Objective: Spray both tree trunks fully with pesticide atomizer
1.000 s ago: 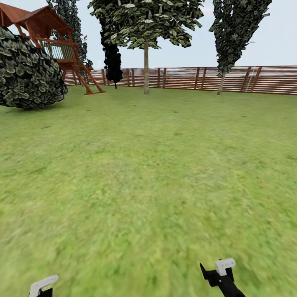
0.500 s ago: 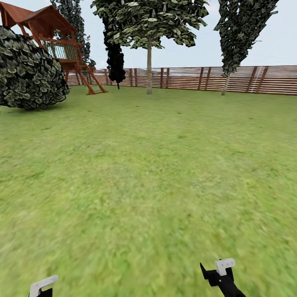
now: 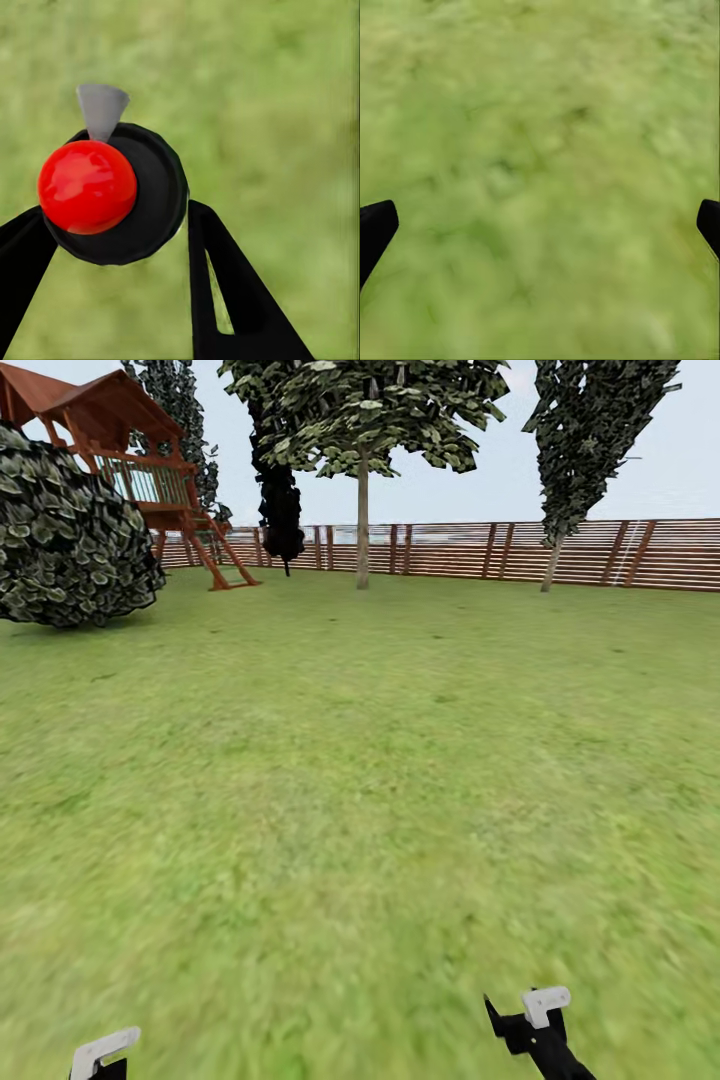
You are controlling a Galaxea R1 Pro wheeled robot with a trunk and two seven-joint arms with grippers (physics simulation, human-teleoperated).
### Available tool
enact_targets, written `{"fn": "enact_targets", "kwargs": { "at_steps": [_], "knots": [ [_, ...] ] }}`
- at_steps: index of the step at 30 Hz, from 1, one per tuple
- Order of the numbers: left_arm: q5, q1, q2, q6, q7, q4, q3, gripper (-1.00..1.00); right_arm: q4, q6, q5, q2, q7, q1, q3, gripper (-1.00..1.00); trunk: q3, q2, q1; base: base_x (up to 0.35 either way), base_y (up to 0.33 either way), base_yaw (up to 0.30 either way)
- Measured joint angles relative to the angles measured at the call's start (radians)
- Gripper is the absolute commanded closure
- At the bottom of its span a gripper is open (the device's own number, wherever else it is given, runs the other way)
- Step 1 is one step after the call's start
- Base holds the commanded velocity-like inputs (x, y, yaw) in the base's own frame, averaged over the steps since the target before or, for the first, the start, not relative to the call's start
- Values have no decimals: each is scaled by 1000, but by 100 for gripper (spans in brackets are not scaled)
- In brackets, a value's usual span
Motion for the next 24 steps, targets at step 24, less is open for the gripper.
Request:
{"fn": "enact_targets", "kwargs": {
  "at_steps": [24],
  "knots": [
    [0,0,-1,0,-1,0,0,100,2,0,1,0,0,0,0,-100,0,0,0,341,0,0]
  ]
}}
